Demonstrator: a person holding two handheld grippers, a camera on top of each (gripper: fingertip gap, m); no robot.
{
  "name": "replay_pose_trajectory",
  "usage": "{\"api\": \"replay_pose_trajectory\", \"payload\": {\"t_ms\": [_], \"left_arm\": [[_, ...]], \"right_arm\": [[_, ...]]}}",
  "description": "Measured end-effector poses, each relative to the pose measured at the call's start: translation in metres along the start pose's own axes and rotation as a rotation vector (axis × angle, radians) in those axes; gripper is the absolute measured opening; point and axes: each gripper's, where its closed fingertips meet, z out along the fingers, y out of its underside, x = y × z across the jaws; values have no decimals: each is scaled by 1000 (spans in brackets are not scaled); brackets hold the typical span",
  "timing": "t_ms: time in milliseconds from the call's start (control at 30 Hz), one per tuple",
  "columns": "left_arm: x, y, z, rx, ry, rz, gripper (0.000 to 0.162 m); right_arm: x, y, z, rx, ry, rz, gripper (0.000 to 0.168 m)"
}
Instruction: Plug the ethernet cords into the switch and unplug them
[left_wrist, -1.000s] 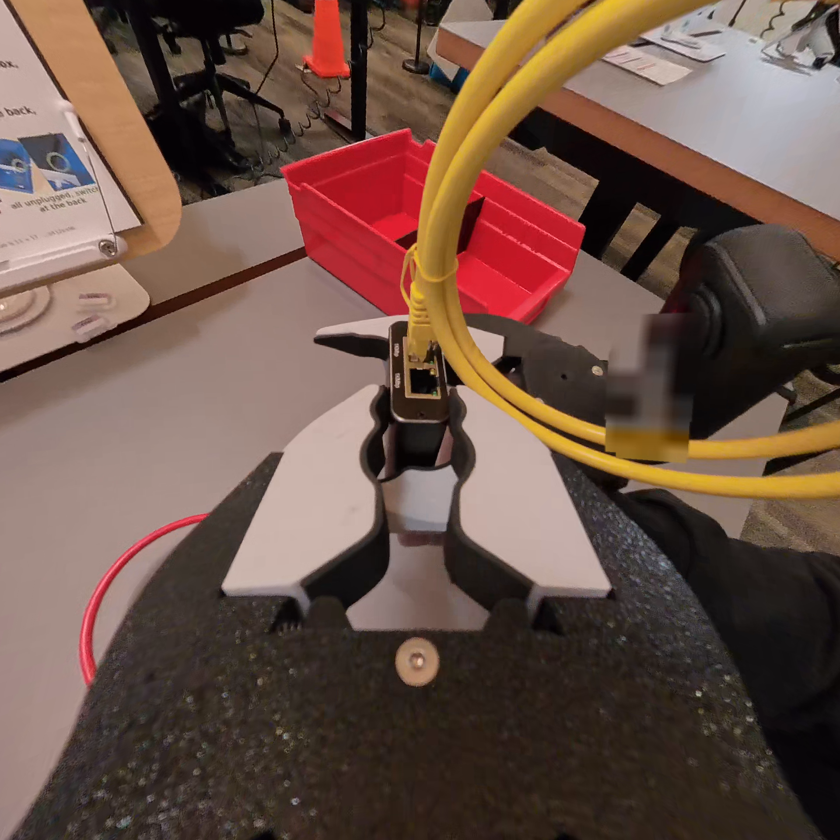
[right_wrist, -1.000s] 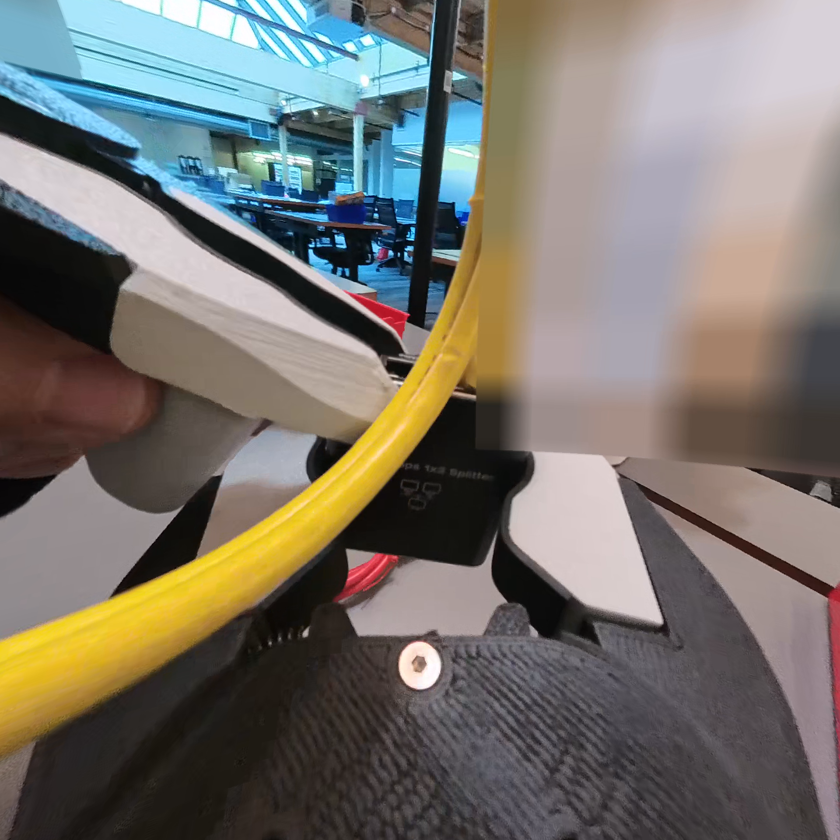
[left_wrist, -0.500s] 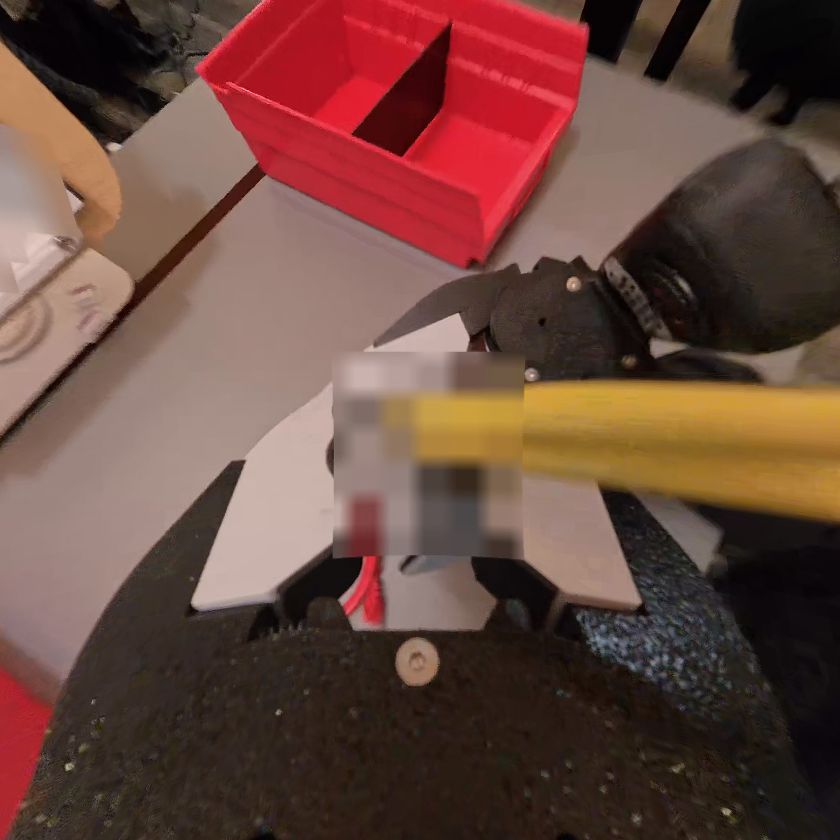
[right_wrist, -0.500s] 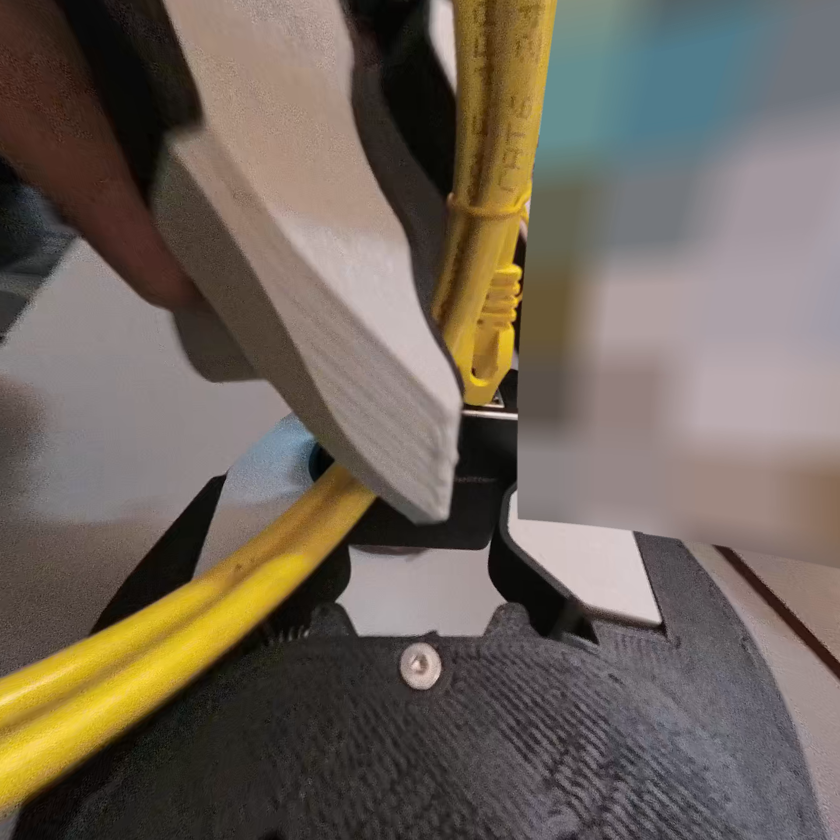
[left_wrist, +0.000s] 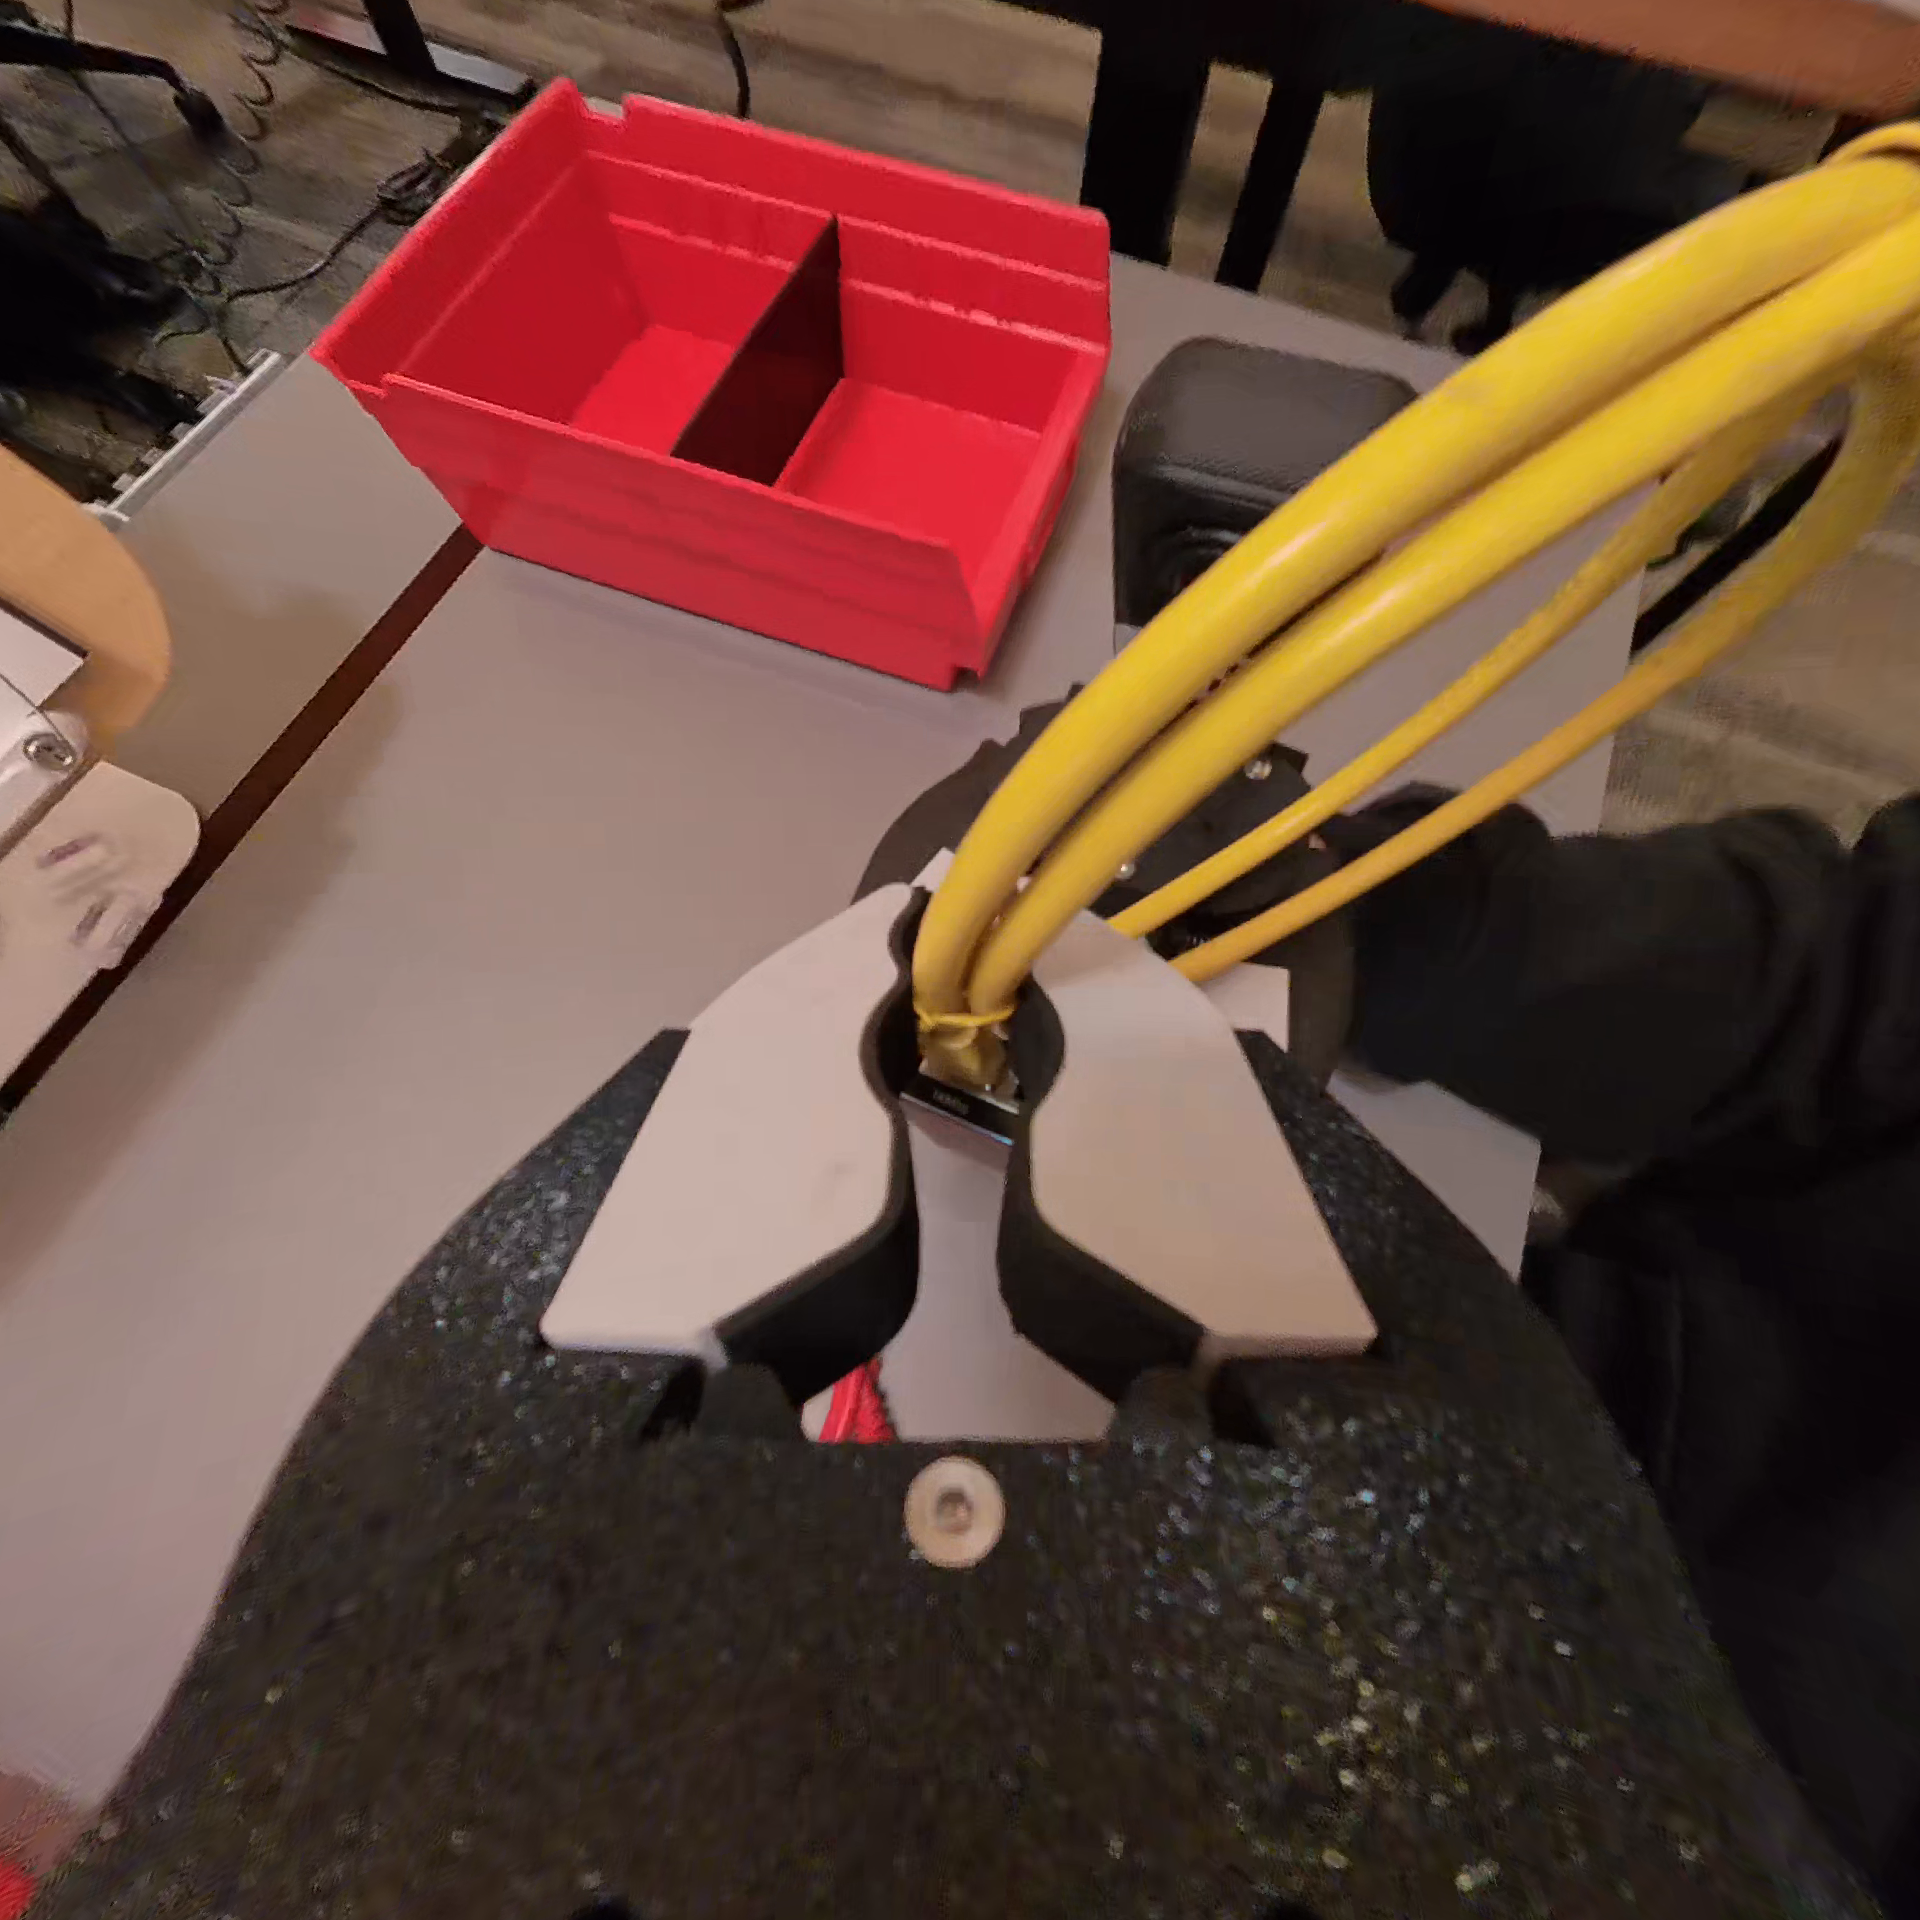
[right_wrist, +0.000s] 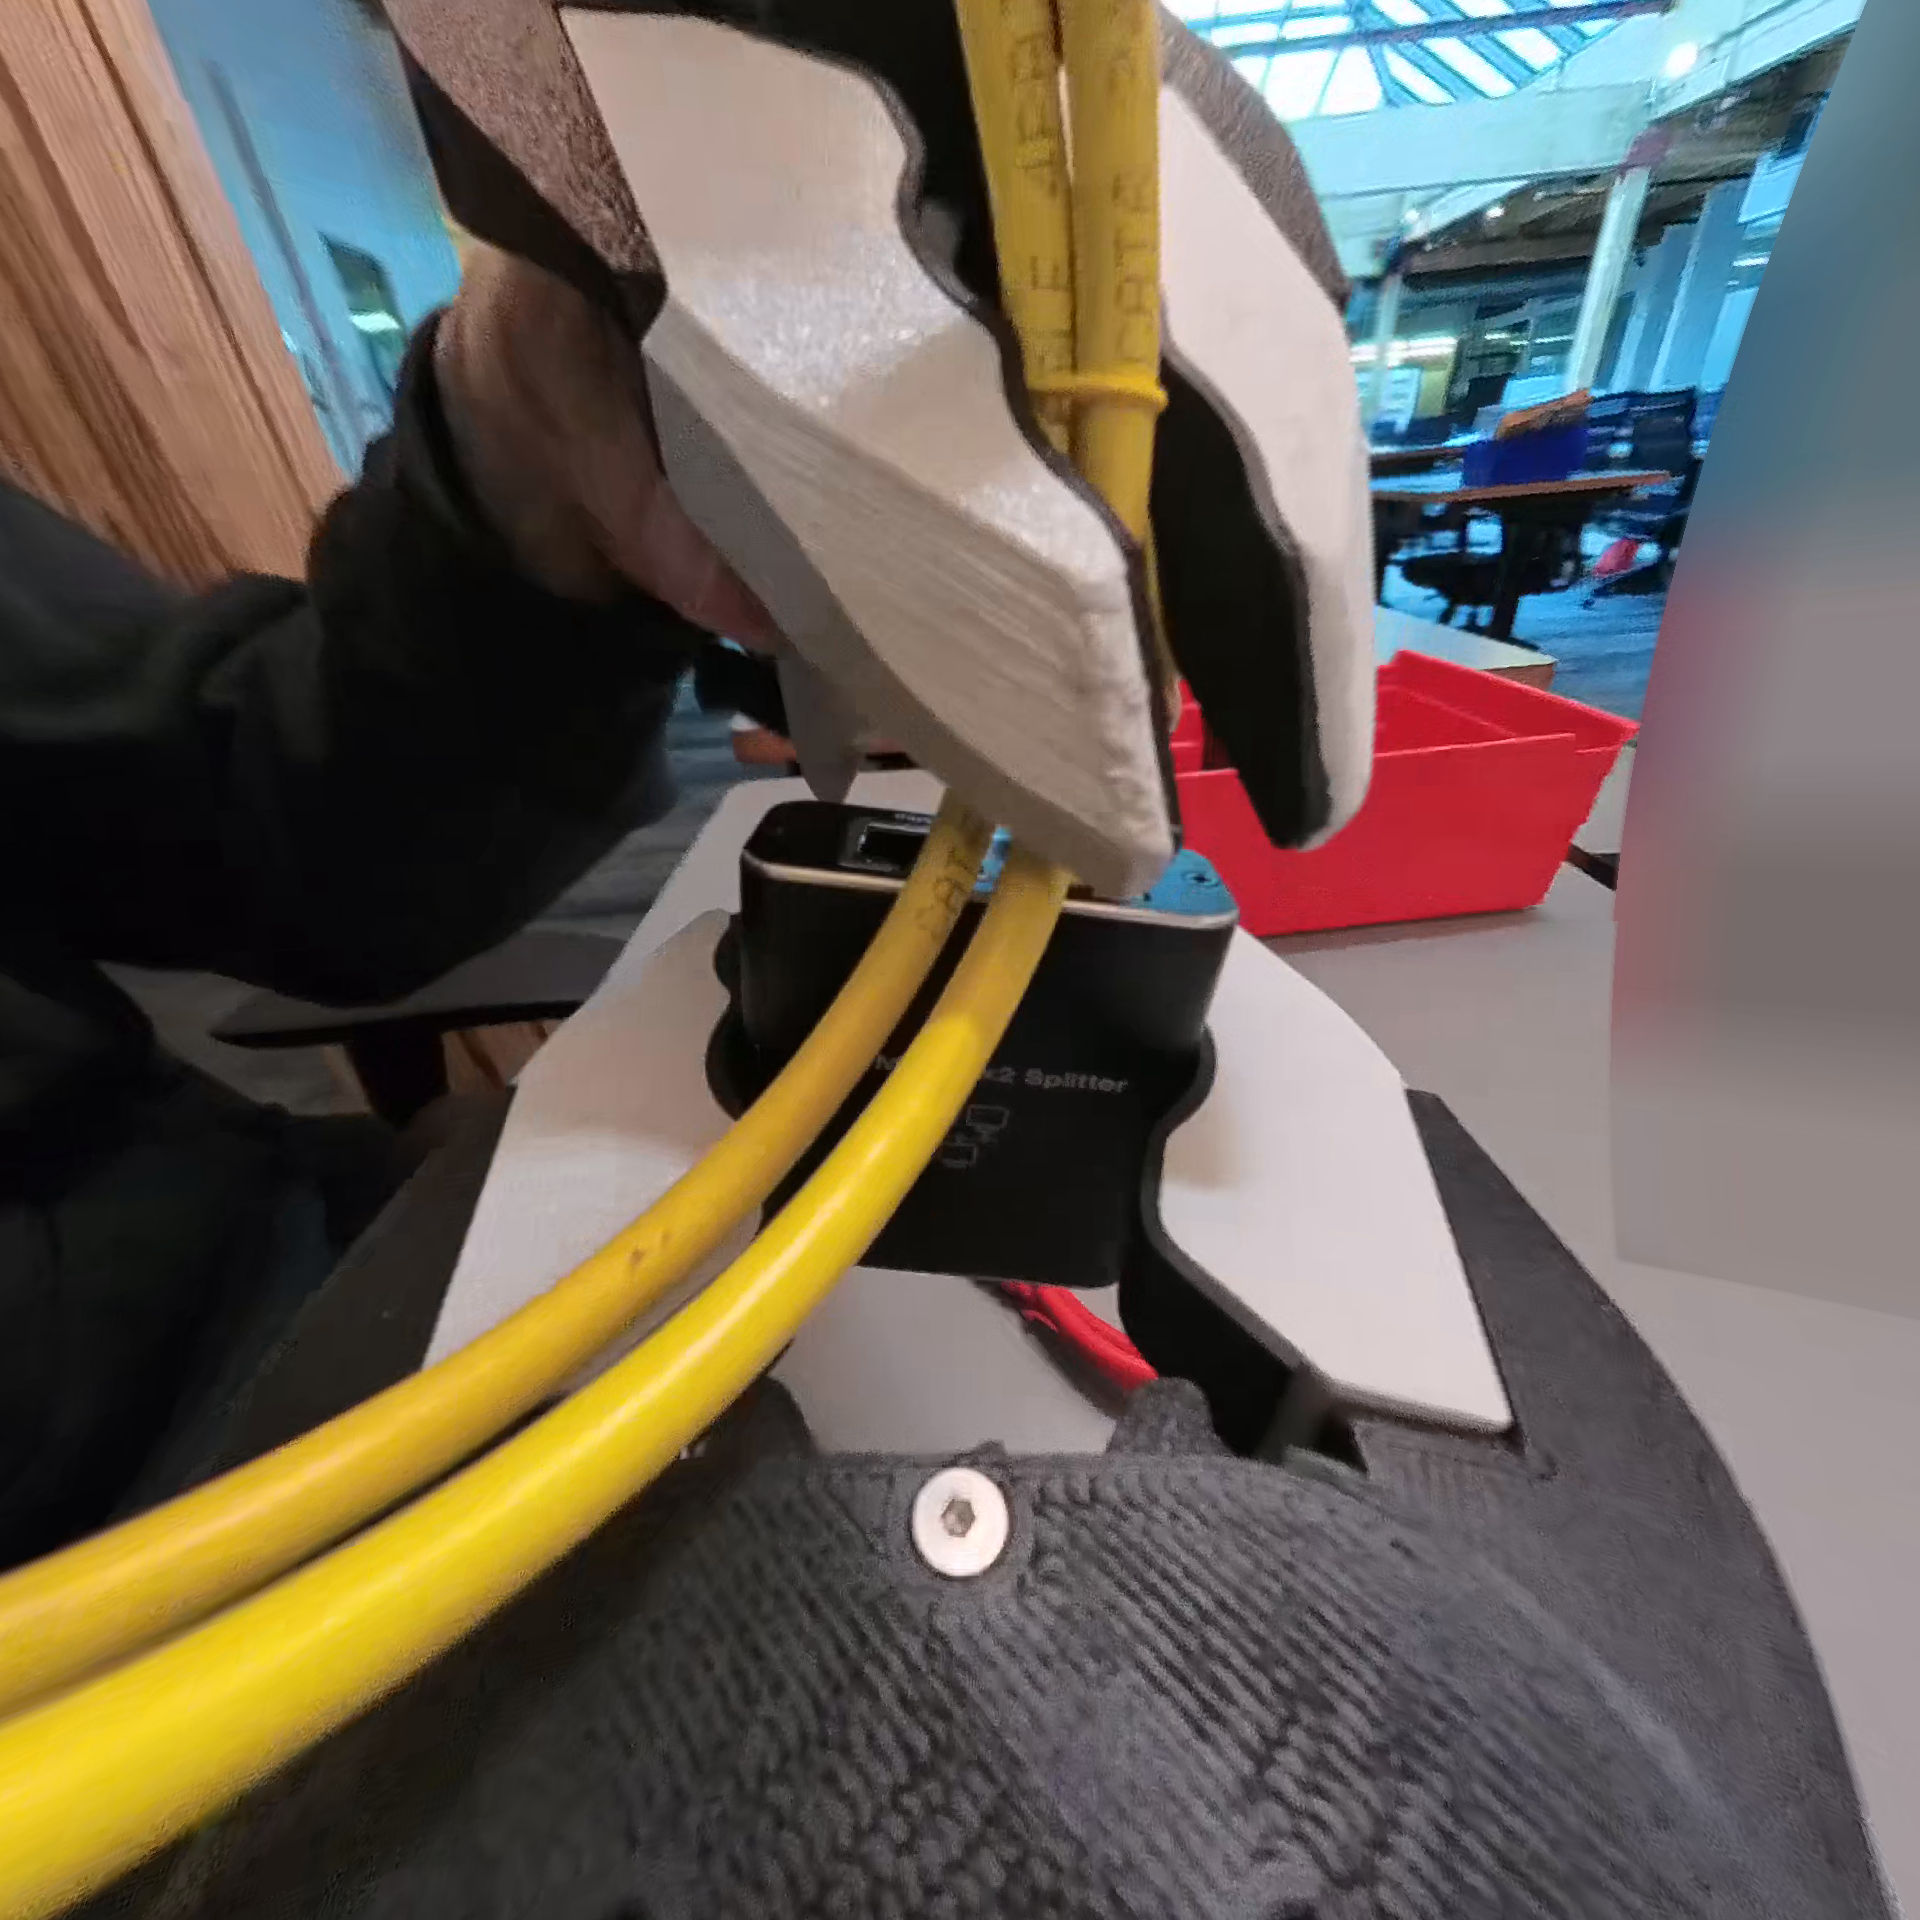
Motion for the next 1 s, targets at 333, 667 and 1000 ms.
{"api": "replay_pose_trajectory", "payload": {"t_ms": [333,667,1000], "left_arm": [[-8,-8,2,112,-160,-116,11],[9,-5,2,71,-29,-18,11],[11,12,-21,63,96,-30,55]], "right_arm": [[15,-1,0,49,93,42,78],[3,4,1,6,24,-35,75],[38,8,-33,35,136,108,77]]}}
